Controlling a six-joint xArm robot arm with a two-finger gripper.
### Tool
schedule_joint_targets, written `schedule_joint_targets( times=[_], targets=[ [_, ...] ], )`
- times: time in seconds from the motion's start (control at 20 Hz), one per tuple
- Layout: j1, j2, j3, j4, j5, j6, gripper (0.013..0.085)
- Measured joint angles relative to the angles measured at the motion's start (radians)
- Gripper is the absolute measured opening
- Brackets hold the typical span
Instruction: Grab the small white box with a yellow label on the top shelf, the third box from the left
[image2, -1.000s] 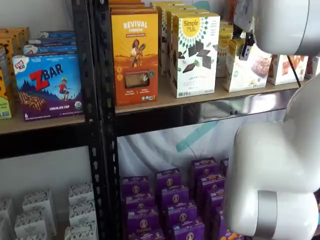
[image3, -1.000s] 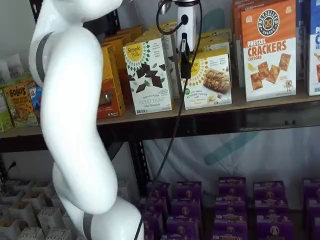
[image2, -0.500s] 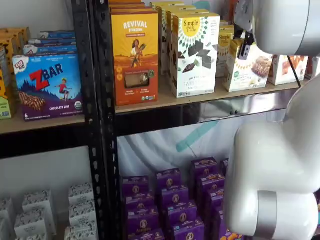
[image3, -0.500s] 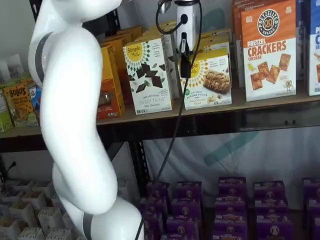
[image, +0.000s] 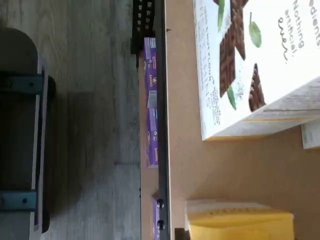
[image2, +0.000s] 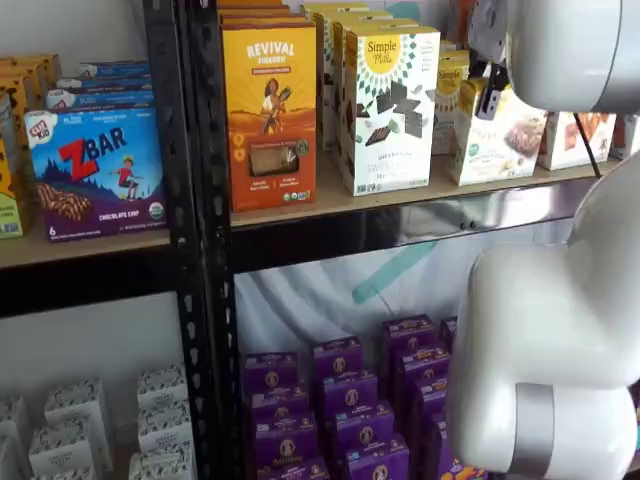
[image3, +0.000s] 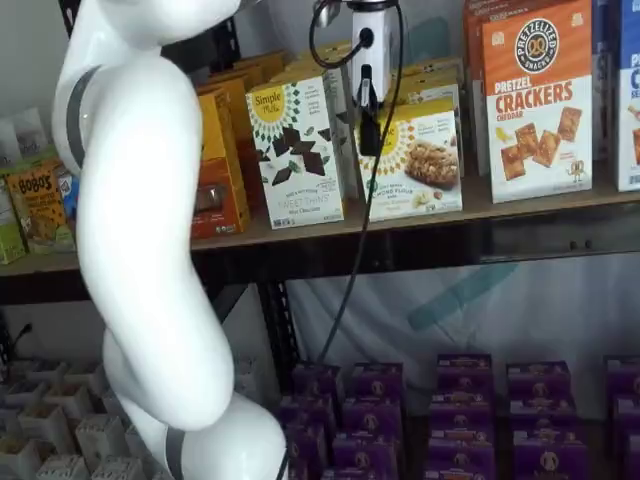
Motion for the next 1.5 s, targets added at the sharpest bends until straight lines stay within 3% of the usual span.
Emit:
schedule_joint_targets(
  times=[0.85, 1.5],
  targets=[
    [-0.028, -0.084, 0.037, -0.008, 0.127, -0.017, 0.037],
    [-0.017, -0.26, 0.195, -0.055, 0.16, -0.015, 0.037]
  ],
)
